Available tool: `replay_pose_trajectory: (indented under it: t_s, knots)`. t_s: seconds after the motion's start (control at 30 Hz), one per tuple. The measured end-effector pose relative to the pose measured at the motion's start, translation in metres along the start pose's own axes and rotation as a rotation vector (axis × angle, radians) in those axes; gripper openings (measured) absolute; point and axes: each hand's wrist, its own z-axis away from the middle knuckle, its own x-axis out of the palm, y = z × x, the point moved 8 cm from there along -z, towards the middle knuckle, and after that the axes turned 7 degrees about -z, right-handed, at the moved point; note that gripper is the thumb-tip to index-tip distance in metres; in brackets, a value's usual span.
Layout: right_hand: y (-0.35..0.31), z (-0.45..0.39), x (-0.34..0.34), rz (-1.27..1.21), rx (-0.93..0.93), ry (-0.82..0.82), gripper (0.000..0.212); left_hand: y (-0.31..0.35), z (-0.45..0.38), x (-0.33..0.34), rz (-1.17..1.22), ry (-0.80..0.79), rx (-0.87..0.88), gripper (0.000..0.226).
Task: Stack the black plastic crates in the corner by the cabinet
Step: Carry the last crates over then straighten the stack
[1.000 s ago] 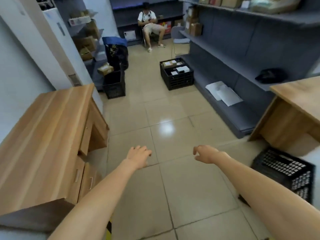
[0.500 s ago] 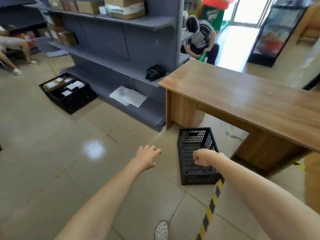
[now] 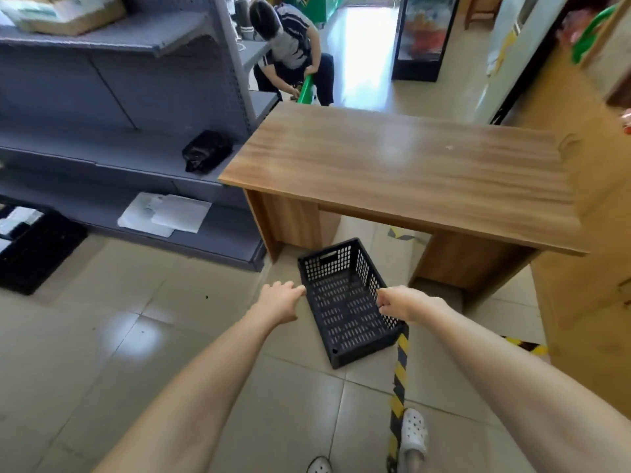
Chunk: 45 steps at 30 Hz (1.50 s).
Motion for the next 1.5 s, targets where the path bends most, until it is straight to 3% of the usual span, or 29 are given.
replay_pose_trajectory:
  t_s: [0.2, 0.37, 0.53, 0.77, 1.17, 1.5]
  knots:
    - [0.123, -0.03, -0.03, 0.067, 0.143, -0.075, 0.021, 0.077, -0.085, -0.026, 0.014, -0.026, 0.049, 0.058]
    - [0.186, -0.065, -0.09, -0.016, 0.113, -0.049, 0.02, 0.108, -0.137, -0.037, 0.054, -0.13, -0.032, 0.057]
    - [0.225, -0.103, -0.115, 0.069, 0.07, -0.116, 0.016, 0.133, -0.182, -0.061, 0.236, -0.094, -0.099, 0.051]
    - [0.193, -0.159, -0.103, 0.148, -0.005, -0.257, 0.026, 0.112, -0.198, -0.026, 0.291, -0.141, -0.193, 0.048]
    - [0.118, -0.248, -0.114, 0.11, -0.062, -0.322, 0.023, 0.019, -0.219, 0.008, 0.422, -0.182, -0.35, 0.049]
    - [0.12, -0.354, -0.057, 0.099, -0.043, -0.342, 0.018, -0.005, -0.265, 0.1, 0.655, -0.205, -0.578, 0.051]
